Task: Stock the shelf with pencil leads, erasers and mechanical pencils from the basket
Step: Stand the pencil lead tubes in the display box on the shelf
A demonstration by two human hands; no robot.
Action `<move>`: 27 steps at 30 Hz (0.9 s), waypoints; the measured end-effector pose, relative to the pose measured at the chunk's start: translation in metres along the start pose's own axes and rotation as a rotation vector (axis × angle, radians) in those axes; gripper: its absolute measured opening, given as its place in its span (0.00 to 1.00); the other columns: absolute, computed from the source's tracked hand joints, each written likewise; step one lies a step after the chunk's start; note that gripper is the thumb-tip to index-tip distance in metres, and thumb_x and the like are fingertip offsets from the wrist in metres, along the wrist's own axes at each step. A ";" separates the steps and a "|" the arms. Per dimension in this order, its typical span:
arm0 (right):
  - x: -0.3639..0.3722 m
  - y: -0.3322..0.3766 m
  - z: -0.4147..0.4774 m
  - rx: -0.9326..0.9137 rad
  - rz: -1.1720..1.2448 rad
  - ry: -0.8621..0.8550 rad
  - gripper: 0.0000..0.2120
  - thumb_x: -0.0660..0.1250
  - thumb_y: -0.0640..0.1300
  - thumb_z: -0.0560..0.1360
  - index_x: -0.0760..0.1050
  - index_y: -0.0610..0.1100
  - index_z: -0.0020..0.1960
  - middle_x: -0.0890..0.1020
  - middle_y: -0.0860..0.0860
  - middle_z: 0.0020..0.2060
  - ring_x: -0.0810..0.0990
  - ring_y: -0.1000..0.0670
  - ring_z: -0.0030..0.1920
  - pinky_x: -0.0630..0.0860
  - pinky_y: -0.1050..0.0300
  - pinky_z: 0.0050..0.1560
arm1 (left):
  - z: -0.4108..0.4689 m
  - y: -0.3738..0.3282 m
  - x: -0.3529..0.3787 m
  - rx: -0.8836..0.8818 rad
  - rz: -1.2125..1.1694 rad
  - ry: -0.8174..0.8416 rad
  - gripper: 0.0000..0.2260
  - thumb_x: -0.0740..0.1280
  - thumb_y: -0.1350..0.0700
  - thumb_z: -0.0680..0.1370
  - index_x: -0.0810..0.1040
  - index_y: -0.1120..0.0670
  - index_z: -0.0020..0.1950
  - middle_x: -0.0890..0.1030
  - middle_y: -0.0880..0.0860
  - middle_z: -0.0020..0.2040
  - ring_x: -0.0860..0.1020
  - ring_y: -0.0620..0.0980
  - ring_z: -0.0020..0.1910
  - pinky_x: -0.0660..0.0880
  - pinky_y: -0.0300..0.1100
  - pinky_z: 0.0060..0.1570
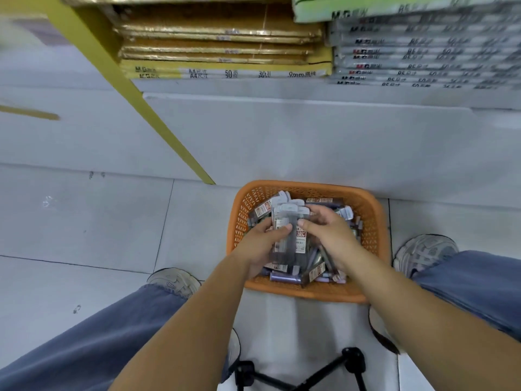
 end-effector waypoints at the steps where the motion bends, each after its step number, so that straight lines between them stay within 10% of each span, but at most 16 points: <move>1: -0.001 0.010 -0.005 -0.015 0.041 0.007 0.17 0.73 0.42 0.73 0.77 0.53 0.60 0.84 0.52 0.50 0.82 0.50 0.53 0.79 0.53 0.52 | -0.007 -0.007 0.003 0.036 -0.005 0.017 0.17 0.70 0.54 0.78 0.76 0.50 0.67 0.84 0.55 0.59 0.81 0.57 0.60 0.77 0.60 0.60; 10: -0.001 0.140 -0.091 -0.348 0.040 0.172 0.15 0.74 0.38 0.71 0.78 0.48 0.56 0.86 0.53 0.46 0.85 0.54 0.45 0.79 0.64 0.38 | -0.105 -0.095 0.030 0.284 0.031 0.162 0.18 0.75 0.48 0.71 0.80 0.44 0.60 0.85 0.53 0.56 0.85 0.54 0.51 0.82 0.51 0.44; 19: 0.007 0.281 -0.176 -0.788 -0.235 0.129 0.11 0.72 0.41 0.73 0.78 0.49 0.55 0.85 0.47 0.41 0.79 0.55 0.32 0.75 0.57 0.33 | -0.217 -0.203 0.059 0.658 0.178 0.026 0.14 0.67 0.52 0.80 0.76 0.50 0.66 0.84 0.58 0.58 0.81 0.62 0.58 0.77 0.61 0.59; 27: 0.007 0.368 -0.204 -0.911 -0.194 0.186 0.13 0.73 0.42 0.72 0.79 0.49 0.55 0.83 0.48 0.32 0.79 0.49 0.27 0.73 0.59 0.25 | -0.264 -0.270 0.071 0.896 0.135 0.010 0.20 0.72 0.47 0.74 0.75 0.45 0.65 0.84 0.54 0.58 0.81 0.58 0.58 0.81 0.53 0.50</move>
Point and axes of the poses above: each hand's wrist, its own z-axis towards the middle knuckle, its own x-axis out of the palm, y = z × x, the point moved 2 cm from there along z, towards the middle knuckle
